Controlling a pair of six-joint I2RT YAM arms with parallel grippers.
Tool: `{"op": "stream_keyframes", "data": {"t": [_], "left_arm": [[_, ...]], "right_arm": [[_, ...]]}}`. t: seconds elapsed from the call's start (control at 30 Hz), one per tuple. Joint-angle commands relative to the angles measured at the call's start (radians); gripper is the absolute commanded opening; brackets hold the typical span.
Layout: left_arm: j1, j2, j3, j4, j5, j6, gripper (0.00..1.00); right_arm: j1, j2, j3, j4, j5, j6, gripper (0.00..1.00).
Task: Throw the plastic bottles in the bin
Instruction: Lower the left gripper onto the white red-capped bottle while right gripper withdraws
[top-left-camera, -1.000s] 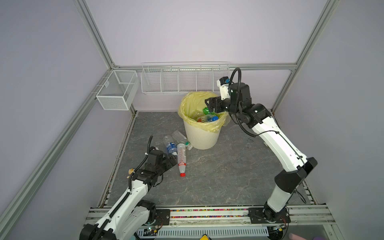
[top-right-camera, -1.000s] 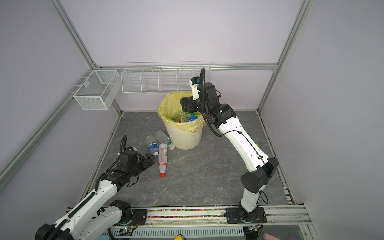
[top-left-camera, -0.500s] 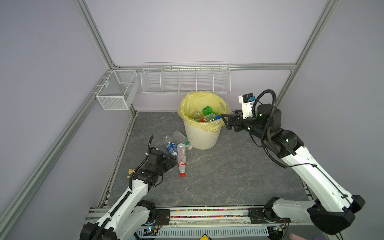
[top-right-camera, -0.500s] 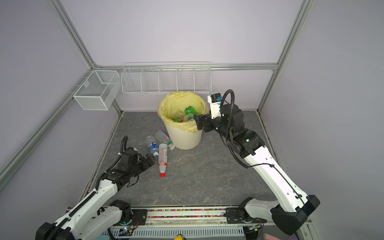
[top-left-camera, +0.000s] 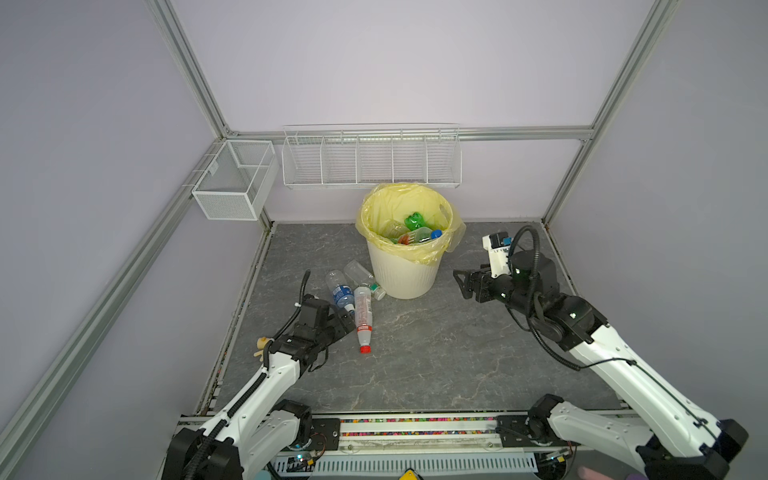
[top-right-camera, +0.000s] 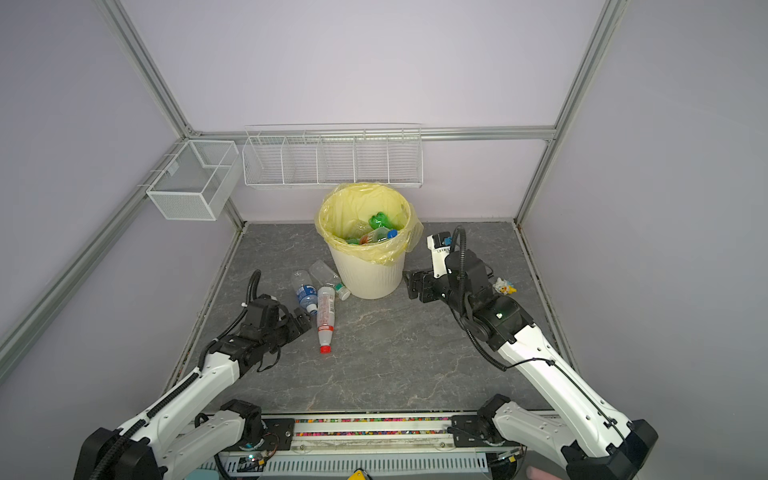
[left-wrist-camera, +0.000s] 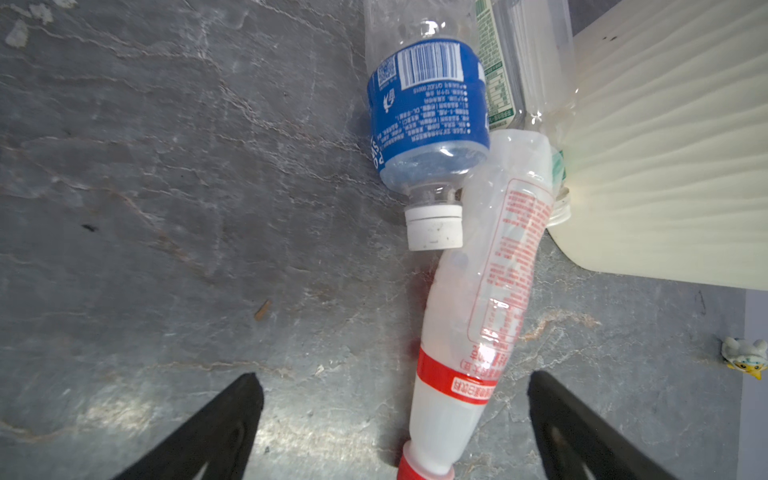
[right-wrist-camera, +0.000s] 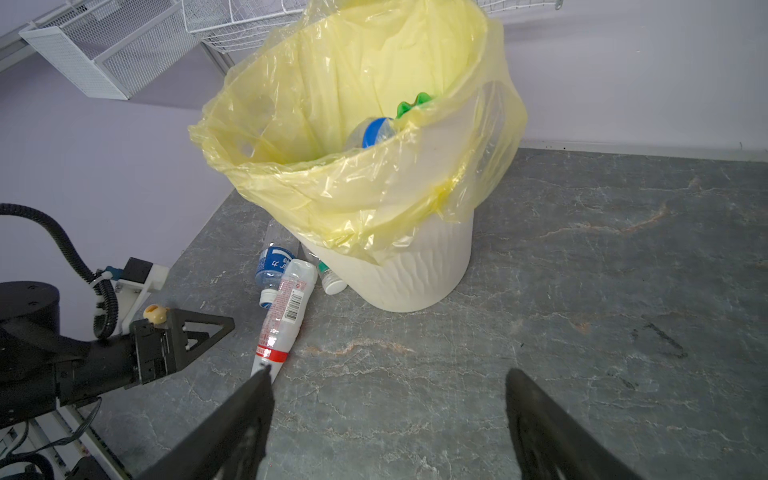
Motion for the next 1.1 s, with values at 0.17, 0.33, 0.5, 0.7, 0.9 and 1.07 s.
{"op": "stream_keyframes", "data": {"t": [0.17,0.33,0.5,0.7,0.9,1.07], "left_arm": [[0.004,0.01,-0.007,0.07,0.017,0.017,1.0],[0.004,0.02,-0.008,0.085,0.03,0.026,1.0],[0.005,0.041,-0.016,0.139,0.087,0.014,0.99],[0.001,0.073,-0.018,0.179,0.114,-0.001,1.0],[-0.062,0.11,-0.009,0.199,0.089,0.008,1.0],[-0.108,0.17,0.001,0.227,0.075,0.004,1.0]], "right_arm": [[-0.005,-0.072,-0.125,-0.045,0.031,0.067,0.88],[-0.005,-0.122,-0.198,-0.057,0.046,0.094,0.88],[-0.005,-0.158,-0.253,-0.087,0.047,0.113,0.88],[-0.005,-0.2,-0.318,-0.082,0.045,0.145,0.88],[-0.004,-0.211,-0.349,-0.072,0.039,0.159,0.88],[-0.006,-0.216,-0.358,-0.068,0.026,0.166,0.88]]}}
